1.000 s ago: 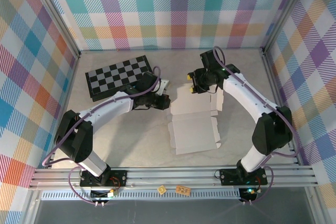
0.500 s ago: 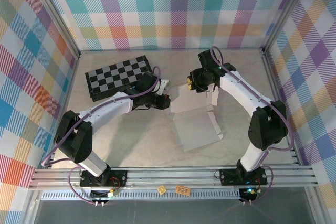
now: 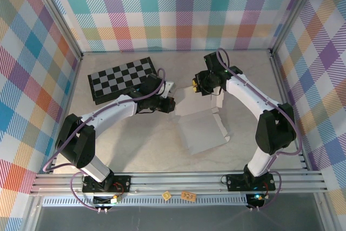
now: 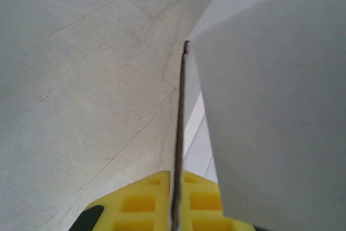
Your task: Fold the paper box
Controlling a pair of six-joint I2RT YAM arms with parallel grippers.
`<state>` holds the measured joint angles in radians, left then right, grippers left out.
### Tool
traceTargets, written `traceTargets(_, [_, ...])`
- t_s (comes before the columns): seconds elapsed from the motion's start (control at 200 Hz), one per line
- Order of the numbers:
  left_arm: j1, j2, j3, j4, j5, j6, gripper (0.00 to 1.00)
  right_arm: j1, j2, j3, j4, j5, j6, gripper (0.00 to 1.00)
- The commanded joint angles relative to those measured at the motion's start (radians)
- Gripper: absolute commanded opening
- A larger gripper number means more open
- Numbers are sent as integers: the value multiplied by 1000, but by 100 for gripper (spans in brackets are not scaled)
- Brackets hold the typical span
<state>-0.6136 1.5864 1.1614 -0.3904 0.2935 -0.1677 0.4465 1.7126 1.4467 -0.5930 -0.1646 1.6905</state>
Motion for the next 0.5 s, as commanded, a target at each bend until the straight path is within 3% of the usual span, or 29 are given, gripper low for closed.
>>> traceTargets(0.0, [-4,-9,12,29,-3,-4,0,7,18,-17,4,-16,6,15])
traceTargets(0.11, [-3,-11,14,31,-5,-4,0,6,22,-21,9,-13,1,9])
traceTargets(0.165, [1,-15,11,35,-4,-9,0,6,18,-27,15,-9,-2,0])
traceTargets(0.235, [17,-28,6,44,10,-37,0,6,1,-51,42,14,0,0])
traceTargets(0.365, [38,-101,6,49,38,-148,34,2,-43,-114,135,52,25,0])
traceTargets(0.495, [49,-189,37,16,52,-311,39,3,-53,-103,157,63,34,0])
